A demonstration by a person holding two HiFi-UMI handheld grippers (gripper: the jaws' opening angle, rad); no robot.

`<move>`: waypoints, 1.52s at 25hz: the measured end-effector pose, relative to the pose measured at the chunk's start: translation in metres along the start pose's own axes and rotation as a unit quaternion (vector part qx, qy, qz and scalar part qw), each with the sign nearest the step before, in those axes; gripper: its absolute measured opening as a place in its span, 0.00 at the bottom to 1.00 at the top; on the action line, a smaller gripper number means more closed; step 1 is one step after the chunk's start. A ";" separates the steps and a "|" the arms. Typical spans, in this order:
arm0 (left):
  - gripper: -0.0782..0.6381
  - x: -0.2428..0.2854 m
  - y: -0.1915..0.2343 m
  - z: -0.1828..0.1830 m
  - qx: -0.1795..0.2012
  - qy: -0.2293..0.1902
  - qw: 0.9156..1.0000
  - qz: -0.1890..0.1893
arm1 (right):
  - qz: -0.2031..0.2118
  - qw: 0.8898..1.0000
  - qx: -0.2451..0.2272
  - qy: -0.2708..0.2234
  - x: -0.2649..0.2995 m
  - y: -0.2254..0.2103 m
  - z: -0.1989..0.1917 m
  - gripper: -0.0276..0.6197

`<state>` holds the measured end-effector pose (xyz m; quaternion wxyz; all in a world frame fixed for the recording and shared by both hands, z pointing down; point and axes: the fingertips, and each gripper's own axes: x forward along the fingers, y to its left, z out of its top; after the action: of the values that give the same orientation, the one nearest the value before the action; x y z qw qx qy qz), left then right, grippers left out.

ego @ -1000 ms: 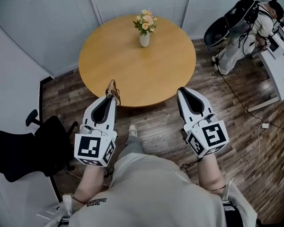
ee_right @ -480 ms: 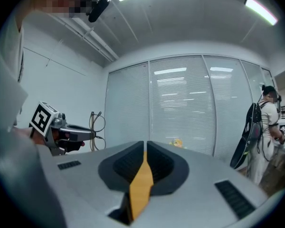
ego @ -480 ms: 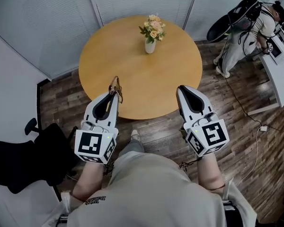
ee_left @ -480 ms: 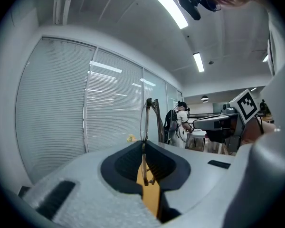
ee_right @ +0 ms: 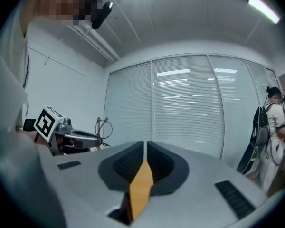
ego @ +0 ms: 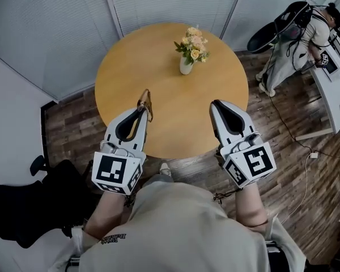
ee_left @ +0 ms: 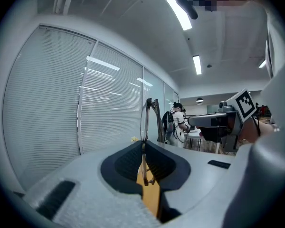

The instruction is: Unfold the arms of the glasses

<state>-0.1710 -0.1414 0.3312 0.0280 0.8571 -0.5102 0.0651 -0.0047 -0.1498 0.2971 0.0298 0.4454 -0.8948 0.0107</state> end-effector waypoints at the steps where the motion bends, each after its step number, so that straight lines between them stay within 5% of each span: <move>1: 0.16 0.003 0.005 0.000 0.000 0.000 1.000 -0.004 | 0.000 1.000 -0.001 -0.001 0.007 0.001 0.001 0.11; 18: 0.16 0.039 0.022 -0.003 -0.002 0.005 1.000 -0.024 | -0.005 1.000 -0.003 0.004 0.040 -0.018 0.006 0.11; 25: 0.16 0.043 0.008 0.007 0.004 -0.005 1.000 -0.011 | 0.061 0.996 0.058 -0.026 0.040 -0.021 0.022 0.11; 32: 0.16 0.051 -0.006 0.012 0.012 -0.011 1.000 0.000 | 0.097 0.993 0.040 -0.054 0.048 -0.022 0.048 0.11; 38: 0.16 0.057 -0.018 0.016 0.017 -0.011 1.000 0.002 | 0.170 0.980 0.044 -0.093 0.053 -0.003 0.081 0.11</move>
<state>-0.1273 -0.1842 0.3232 0.0076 0.8570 -0.5113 0.0639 -0.0379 -0.1975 0.2195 -0.0757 0.2862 -0.9551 0.0138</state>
